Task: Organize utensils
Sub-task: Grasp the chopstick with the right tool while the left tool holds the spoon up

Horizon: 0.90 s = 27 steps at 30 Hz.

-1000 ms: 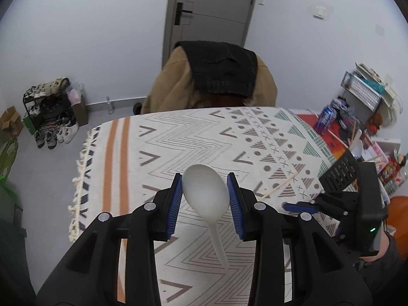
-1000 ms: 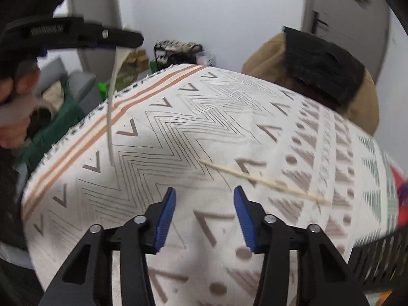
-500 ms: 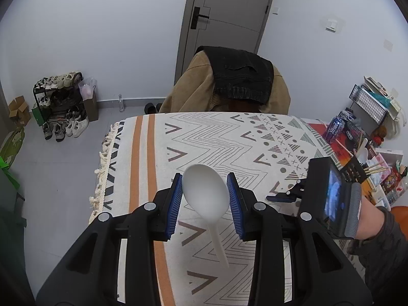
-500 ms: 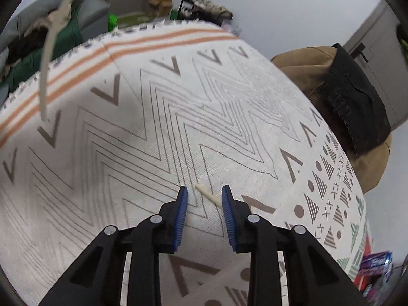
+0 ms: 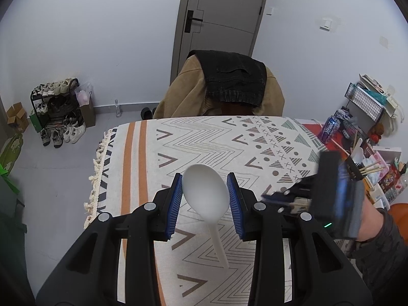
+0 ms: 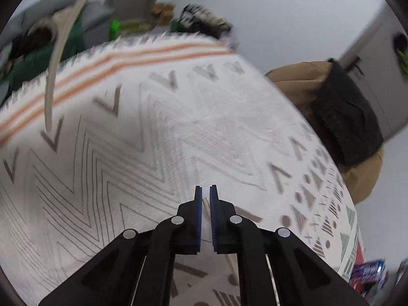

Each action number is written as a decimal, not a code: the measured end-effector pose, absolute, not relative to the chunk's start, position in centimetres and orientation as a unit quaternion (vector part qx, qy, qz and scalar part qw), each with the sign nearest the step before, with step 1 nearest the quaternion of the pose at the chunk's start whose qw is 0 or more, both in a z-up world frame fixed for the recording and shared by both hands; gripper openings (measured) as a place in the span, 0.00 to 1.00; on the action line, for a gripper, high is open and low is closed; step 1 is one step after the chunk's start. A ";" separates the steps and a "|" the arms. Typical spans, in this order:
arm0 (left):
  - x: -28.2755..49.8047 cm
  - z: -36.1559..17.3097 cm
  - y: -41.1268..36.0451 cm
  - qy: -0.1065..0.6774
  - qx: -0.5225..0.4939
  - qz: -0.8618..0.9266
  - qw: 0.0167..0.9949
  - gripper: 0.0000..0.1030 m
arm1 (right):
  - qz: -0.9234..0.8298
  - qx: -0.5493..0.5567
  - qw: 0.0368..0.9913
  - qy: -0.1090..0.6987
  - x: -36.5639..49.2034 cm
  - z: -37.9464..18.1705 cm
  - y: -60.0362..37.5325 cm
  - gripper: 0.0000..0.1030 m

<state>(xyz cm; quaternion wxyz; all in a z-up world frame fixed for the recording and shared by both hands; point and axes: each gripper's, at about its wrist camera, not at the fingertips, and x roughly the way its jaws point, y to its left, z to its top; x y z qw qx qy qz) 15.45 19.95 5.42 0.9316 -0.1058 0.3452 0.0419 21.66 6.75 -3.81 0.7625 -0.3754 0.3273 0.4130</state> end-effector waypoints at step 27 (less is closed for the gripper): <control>18.9 14.1 7.5 0.246 -0.075 -0.082 0.963 0.34 | 0.373 -0.039 0.918 0.128 18.6 20.5 -17.7 0.04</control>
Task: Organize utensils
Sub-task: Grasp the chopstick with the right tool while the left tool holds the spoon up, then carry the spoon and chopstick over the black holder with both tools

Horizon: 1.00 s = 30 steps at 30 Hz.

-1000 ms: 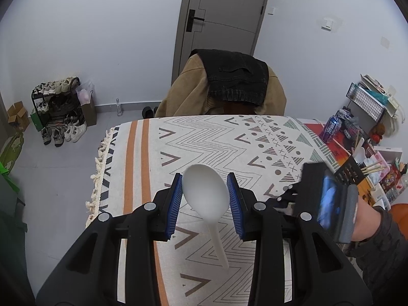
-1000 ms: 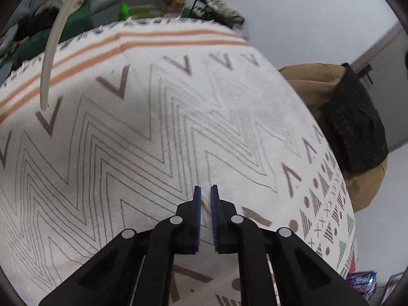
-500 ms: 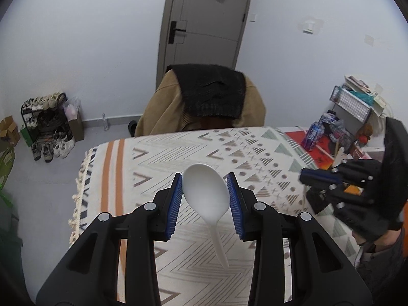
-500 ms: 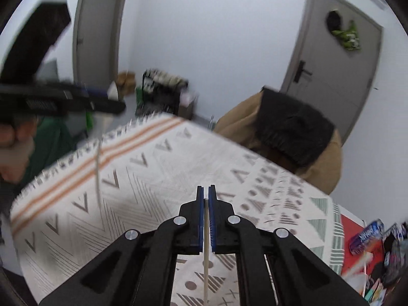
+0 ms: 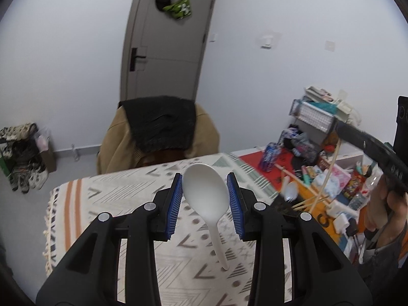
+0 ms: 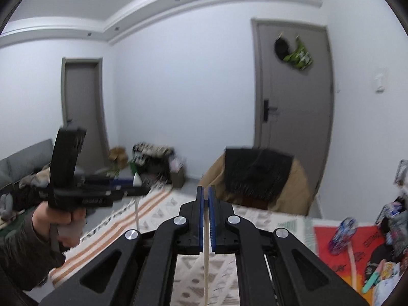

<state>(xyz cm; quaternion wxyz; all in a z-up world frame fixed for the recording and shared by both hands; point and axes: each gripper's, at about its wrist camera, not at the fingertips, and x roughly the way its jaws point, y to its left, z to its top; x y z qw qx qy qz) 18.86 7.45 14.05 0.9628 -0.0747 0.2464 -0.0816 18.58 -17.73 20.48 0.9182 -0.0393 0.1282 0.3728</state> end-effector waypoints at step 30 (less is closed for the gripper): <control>23.1 15.8 -0.1 0.205 -0.064 -0.131 0.968 0.34 | 0.235 0.008 0.967 0.095 21.9 13.8 -24.0 0.05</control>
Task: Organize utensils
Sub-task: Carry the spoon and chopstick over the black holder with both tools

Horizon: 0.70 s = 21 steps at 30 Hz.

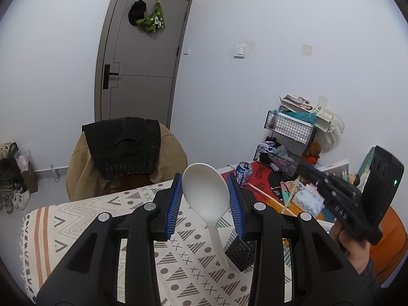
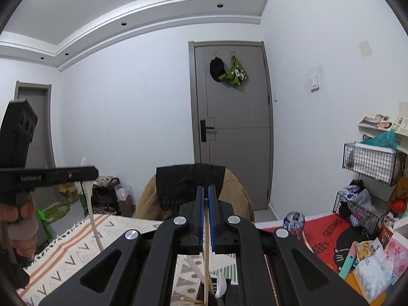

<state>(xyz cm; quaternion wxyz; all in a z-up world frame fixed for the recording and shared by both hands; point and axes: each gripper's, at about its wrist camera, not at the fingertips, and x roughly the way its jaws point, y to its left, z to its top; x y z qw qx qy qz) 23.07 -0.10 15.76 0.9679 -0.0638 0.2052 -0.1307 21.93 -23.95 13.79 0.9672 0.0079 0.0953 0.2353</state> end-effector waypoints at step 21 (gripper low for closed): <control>25.0 16.4 -5.8 0.156 -0.067 -0.162 0.972 0.34 | 0.201 0.122 0.957 0.170 20.3 8.8 -32.3 0.58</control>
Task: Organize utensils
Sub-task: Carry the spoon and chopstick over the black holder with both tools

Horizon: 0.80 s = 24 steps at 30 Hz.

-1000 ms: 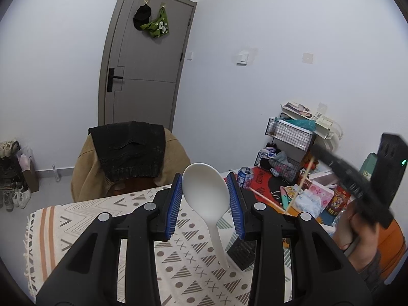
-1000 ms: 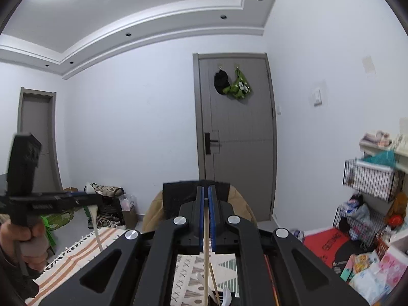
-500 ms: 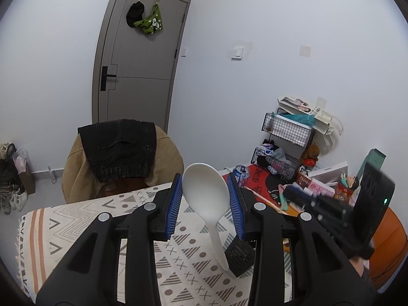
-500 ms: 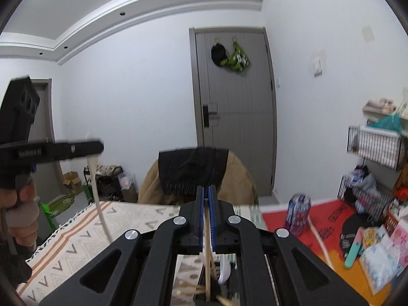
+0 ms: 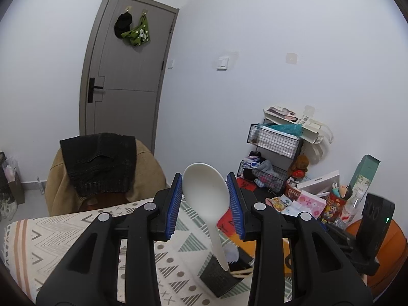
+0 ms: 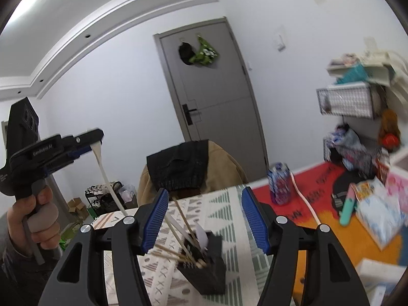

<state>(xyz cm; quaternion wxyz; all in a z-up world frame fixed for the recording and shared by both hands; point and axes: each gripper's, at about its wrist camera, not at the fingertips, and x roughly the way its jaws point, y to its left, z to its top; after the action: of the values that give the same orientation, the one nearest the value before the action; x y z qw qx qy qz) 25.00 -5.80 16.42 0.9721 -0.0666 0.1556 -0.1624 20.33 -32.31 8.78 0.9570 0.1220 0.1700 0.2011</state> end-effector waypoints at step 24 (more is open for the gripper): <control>27.0 10.0 -12.8 0.168 0.004 -0.208 0.964 0.35 | 0.164 0.150 0.943 0.249 18.1 1.0 -35.6 0.67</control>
<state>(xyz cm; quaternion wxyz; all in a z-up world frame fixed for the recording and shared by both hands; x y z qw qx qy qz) 26.96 -12.84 9.97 0.9636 0.0041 0.1682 -0.2080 18.09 -35.55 1.00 0.9427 0.1501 0.2487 0.1643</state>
